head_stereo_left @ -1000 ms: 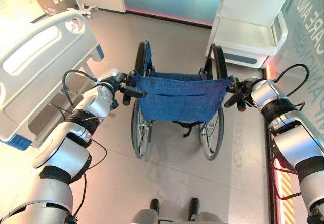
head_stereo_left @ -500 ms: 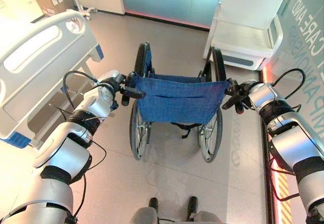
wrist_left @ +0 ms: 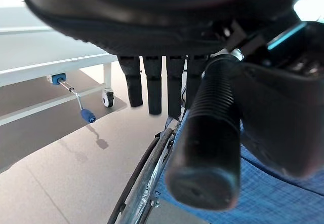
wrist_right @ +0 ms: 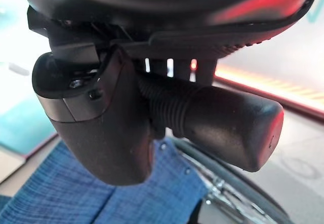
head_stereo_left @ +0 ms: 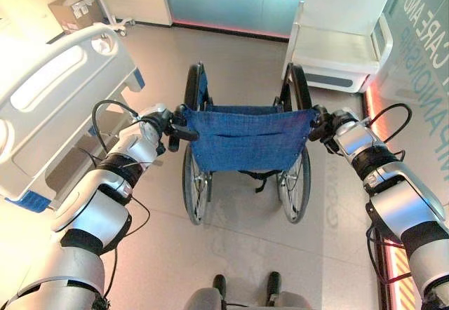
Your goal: Push the wheelchair next to the bed
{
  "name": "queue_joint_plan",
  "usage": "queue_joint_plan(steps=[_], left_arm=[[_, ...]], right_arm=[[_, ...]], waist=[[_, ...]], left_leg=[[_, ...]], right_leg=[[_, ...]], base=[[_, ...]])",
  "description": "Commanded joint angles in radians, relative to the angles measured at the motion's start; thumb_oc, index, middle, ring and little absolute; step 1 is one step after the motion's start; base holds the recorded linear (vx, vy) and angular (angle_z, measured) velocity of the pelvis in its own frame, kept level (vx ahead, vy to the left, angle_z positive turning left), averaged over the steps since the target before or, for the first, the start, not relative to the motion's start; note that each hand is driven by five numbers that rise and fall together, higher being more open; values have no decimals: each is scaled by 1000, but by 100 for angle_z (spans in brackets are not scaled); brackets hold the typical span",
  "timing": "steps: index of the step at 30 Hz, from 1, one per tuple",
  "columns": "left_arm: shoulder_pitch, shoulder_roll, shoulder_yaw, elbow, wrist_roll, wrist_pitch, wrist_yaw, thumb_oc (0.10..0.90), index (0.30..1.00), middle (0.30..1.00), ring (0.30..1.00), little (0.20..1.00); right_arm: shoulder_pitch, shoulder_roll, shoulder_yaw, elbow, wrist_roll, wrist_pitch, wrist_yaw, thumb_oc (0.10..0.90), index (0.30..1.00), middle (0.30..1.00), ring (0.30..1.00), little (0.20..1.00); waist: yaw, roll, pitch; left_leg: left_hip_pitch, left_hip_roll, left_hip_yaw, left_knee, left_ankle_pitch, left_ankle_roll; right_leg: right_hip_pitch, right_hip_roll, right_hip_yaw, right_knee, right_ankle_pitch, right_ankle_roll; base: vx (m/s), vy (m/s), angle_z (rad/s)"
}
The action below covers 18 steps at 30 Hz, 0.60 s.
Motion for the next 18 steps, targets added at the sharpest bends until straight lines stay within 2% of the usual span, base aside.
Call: queue_joint_plan(steps=[1, 12, 18], left_arm=[[-7, 20, -47, 51, 143, -87, 89, 400, 300, 300, 300, 300], [-25, 0, -79, 89, 182, -142, 123, 400, 300, 300, 300, 300], [-19, 3, -66, 83, 157, -194, 219, 400, 300, 300, 300, 300]], right_arm=[[-42, -110, 63, -82, -74, -169, -15, 400, 300, 300, 300, 300], [-66, -100, 92, -45, -126, -182, 63, 400, 300, 300, 300, 300], [-75, -107, 113, -45, -165, -186, 97, 400, 300, 300, 300, 300]], waist=[[-9, 19, 42], [-15, 12, 49], [-16, 11, 54]], left_leg=[[23, -20, 7, -17, -121, 15], [27, -18, 17, -10, -129, 17], [31, -18, 17, -6, -133, 19]], right_leg=[[34, 19, -10, 91, -151, -19], [31, 19, -3, 100, -153, -19], [31, 19, 3, 107, -156, -19]], base=[[0, 0, 0], [0, 0, 0], [3, 8, -3]])
